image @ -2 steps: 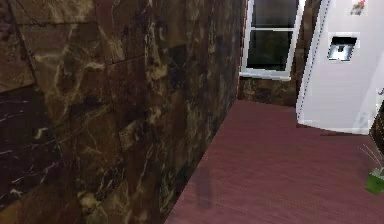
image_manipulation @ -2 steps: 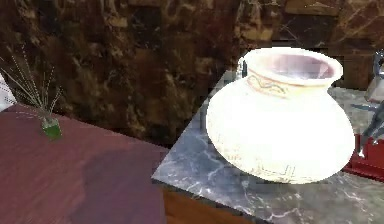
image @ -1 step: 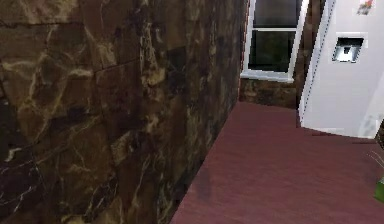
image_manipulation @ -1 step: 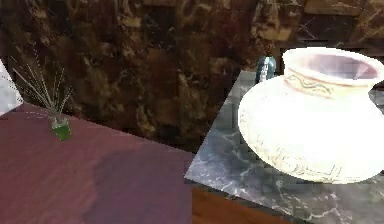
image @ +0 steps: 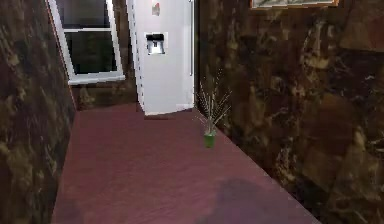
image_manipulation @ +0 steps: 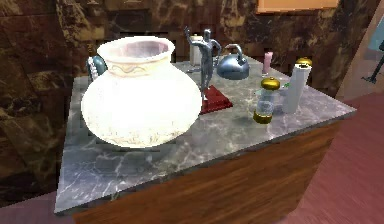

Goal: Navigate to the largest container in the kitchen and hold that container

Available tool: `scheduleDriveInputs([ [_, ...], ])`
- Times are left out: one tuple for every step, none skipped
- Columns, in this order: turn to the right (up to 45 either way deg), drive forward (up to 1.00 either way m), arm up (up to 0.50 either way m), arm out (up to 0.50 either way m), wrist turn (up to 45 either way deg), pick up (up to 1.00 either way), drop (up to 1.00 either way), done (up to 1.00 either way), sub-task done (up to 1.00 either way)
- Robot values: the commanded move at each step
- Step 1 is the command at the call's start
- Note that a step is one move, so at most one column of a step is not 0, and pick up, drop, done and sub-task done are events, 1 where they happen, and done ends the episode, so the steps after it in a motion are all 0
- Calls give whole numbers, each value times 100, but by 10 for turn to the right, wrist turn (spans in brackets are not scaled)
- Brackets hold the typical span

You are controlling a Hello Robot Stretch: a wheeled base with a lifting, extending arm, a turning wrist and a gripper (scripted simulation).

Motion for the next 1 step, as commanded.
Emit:
scheduleDriveInputs([
  [450, 0, 0, 0, 0, 0, 0, 0, 0],
])
